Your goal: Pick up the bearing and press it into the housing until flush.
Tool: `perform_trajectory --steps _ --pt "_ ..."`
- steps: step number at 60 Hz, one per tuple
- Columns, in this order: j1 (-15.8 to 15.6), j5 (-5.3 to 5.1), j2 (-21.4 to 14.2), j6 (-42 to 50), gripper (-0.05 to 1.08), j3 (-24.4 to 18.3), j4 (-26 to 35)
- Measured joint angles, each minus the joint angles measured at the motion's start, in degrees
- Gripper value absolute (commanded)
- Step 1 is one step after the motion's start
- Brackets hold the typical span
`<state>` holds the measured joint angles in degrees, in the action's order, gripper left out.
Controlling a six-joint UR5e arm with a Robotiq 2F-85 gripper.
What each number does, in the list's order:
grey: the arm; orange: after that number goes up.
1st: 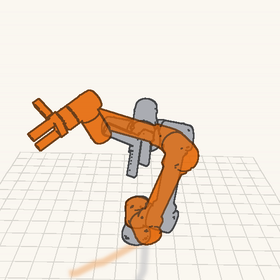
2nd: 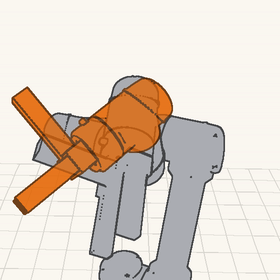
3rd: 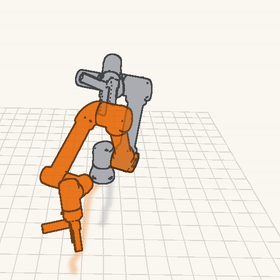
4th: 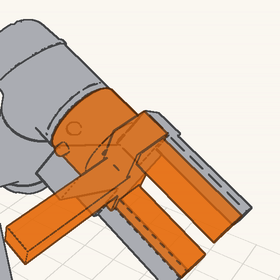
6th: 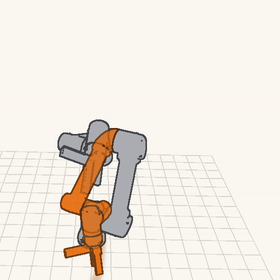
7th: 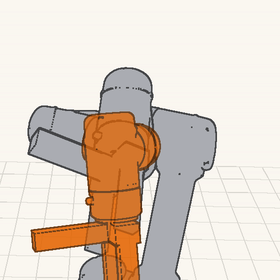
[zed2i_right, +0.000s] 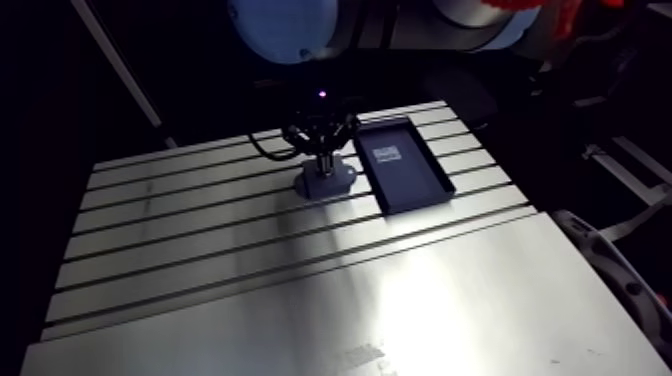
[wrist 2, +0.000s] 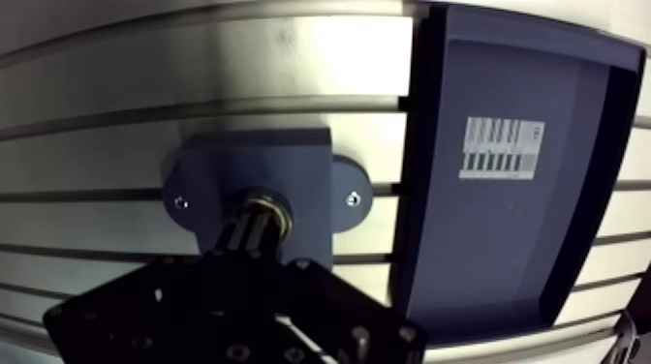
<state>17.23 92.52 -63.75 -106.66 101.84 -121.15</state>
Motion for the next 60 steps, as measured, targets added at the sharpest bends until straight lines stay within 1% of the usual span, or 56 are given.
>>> perform_trajectory --steps 60 --pt "-0.1 0.15 0.0 0.0 0.91 0.6 -0.5"
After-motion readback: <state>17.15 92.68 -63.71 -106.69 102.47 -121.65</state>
